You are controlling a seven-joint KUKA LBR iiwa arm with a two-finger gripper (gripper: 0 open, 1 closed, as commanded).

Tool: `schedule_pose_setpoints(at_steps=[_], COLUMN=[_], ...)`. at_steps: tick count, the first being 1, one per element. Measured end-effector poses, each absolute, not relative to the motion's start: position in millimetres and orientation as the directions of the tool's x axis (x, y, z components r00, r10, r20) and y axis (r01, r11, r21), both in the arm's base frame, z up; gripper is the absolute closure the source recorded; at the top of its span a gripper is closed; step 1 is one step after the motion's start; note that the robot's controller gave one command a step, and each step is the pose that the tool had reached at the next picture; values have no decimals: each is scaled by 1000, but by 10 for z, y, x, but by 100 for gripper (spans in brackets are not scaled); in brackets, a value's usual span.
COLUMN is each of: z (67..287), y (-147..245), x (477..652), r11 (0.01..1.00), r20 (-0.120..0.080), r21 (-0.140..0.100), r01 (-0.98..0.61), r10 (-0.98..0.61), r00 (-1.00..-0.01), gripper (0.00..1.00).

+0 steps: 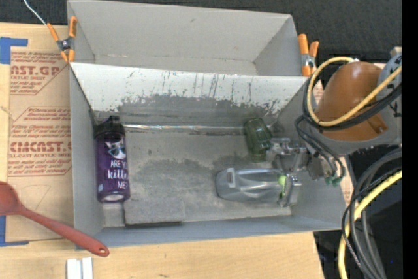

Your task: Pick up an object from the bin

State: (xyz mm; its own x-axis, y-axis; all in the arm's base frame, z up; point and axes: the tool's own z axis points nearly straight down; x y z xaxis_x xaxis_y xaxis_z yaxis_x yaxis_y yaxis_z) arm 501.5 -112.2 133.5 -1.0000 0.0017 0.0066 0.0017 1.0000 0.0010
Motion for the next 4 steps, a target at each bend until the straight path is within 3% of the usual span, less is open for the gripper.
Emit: schedule_pose_setpoints(at_steps=[1, 2, 3, 4], z=[1387, 1384, 1381, 699], y=[-1118, -1117, -1118, -836], x=[5039, 5036, 5034, 5029], r11=[1000, 1000, 1000, 982], r20=[-3, -2, -1, 8], r21=[-1, -1, -1, -2], r01=[0, 0, 0, 187], r10=[0, 0, 0, 187], r00=[-1000, -1000, -1000, -982], gripper=[100, 0, 0, 100])
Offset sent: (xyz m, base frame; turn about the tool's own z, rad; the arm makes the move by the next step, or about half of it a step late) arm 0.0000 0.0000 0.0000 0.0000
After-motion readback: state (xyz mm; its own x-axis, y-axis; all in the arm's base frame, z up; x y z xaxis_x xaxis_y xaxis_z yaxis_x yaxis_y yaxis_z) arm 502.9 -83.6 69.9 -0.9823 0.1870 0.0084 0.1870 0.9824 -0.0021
